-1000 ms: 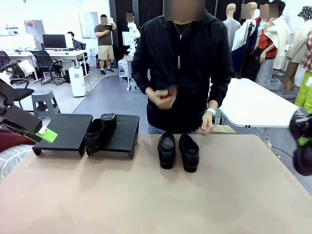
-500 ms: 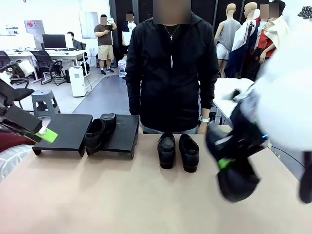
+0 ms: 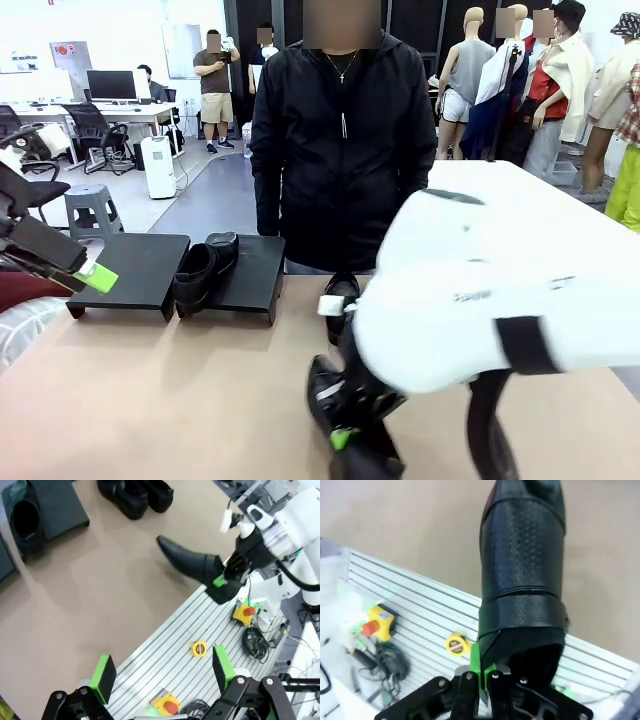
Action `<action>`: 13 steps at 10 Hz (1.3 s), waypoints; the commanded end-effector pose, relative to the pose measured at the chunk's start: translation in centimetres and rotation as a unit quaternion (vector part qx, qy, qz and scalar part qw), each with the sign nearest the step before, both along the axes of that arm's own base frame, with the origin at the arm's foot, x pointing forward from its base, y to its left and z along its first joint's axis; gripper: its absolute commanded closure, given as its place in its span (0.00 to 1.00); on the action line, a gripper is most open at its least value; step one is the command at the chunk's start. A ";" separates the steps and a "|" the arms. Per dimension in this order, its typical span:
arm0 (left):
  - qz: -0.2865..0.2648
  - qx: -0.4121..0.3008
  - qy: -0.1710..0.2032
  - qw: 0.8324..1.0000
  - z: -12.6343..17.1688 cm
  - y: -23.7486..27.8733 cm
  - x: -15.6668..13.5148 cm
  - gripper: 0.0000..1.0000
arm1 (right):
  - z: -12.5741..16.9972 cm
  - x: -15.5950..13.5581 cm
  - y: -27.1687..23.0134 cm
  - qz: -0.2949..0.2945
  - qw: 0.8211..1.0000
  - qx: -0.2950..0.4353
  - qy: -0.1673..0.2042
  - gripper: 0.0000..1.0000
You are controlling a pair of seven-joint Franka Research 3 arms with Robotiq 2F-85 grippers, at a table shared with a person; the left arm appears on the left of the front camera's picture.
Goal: Organize the shoes by placing them on the stand.
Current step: Pick up one Shoe and place it in the middle of the table.
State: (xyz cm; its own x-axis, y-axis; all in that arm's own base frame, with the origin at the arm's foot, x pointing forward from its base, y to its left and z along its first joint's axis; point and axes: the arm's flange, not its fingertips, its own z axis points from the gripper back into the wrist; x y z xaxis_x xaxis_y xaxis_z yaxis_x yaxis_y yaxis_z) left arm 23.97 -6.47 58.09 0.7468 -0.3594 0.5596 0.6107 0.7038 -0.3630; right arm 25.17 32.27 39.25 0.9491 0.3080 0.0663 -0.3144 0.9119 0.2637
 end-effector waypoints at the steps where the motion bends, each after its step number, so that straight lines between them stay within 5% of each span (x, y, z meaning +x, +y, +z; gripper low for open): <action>1: -0.009 0.004 -0.006 1.000 -0.2 0.4 0.1 0.00 | 0.2 1.8 3.4 0.004 1.000 0.012 -0.017 1.00; 4: -0.009 0.004 -0.006 1.000 -0.2 0.4 0.1 0.00 | -1.2 5.5 6.8 -0.042 0.995 0.056 -0.074 1.00; 9: -0.009 0.004 -0.006 1.000 -0.2 0.4 0.1 0.00 | -3.7 8.0 7.6 -0.071 0.996 0.036 -0.037 1.00; 10: -0.009 0.004 -0.006 1.000 -0.2 0.4 0.1 0.00 | -3.7 8.0 7.2 -0.066 0.997 0.041 -0.020 0.67; 11: -0.009 0.004 -0.006 1.000 -0.2 0.4 0.1 0.00 | -3.6 8.3 6.7 -0.061 0.997 0.048 -0.011 0.07; 13: -0.009 0.004 -0.006 1.000 -0.2 0.4 0.1 0.00 | -1.5 9.2 4.8 -0.068 0.995 0.075 0.005 0.00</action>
